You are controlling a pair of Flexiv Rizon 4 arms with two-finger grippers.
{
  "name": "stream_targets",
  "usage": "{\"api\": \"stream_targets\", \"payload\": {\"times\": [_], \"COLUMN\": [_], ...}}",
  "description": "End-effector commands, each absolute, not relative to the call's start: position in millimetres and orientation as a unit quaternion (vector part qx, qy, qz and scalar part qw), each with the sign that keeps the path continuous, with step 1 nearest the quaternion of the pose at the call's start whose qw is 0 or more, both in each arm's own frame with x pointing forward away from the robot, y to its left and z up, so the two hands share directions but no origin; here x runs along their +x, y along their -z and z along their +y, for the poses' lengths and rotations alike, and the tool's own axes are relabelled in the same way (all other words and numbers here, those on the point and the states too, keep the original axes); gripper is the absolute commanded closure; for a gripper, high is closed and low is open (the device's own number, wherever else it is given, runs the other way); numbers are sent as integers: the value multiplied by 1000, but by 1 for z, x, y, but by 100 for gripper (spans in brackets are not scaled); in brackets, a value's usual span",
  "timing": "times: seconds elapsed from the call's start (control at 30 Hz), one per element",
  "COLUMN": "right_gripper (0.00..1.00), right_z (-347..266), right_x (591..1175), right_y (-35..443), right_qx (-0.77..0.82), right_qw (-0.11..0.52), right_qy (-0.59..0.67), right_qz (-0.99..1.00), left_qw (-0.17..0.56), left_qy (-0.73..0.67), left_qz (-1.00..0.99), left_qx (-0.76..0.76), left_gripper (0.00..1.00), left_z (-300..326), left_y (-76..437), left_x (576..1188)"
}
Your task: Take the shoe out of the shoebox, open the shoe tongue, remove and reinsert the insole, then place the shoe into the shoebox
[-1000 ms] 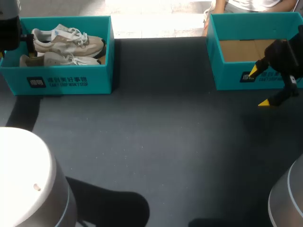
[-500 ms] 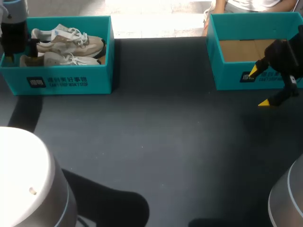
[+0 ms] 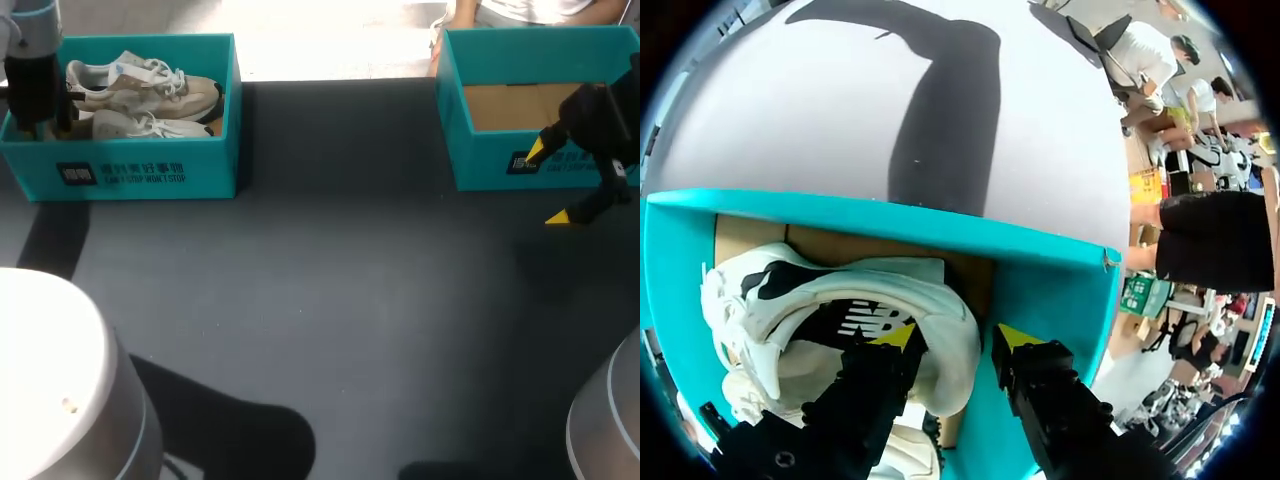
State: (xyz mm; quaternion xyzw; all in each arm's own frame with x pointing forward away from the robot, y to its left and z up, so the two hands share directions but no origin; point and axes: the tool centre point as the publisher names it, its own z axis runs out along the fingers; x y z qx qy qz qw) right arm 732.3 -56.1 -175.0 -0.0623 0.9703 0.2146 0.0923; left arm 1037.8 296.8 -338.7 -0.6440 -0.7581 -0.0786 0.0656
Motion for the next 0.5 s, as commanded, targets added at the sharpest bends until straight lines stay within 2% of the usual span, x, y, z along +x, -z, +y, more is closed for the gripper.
{"api": "stream_targets", "payload": {"times": [0.03, 0.17, 0.5], "right_gripper": [0, 0, 0], "right_z": [-55, -55, -55], "right_x": [734, 734, 734], "right_y": [175, 175, 175], "right_qx": [-62, -62, -62], "right_qw": [91, 91, 91], "right_qy": [-213, -213, -213], "right_qz": [971, 971, 971], "left_qw": [68, 68, 88], "left_qy": [73, 73, 71], "left_qz": [-760, -762, -762], "left_qx": [-642, -640, -638], "left_gripper": [52, 49, 51], "left_z": [302, 306, 306], "left_y": [340, 340, 364], "left_x": [1040, 1041, 1044]}}
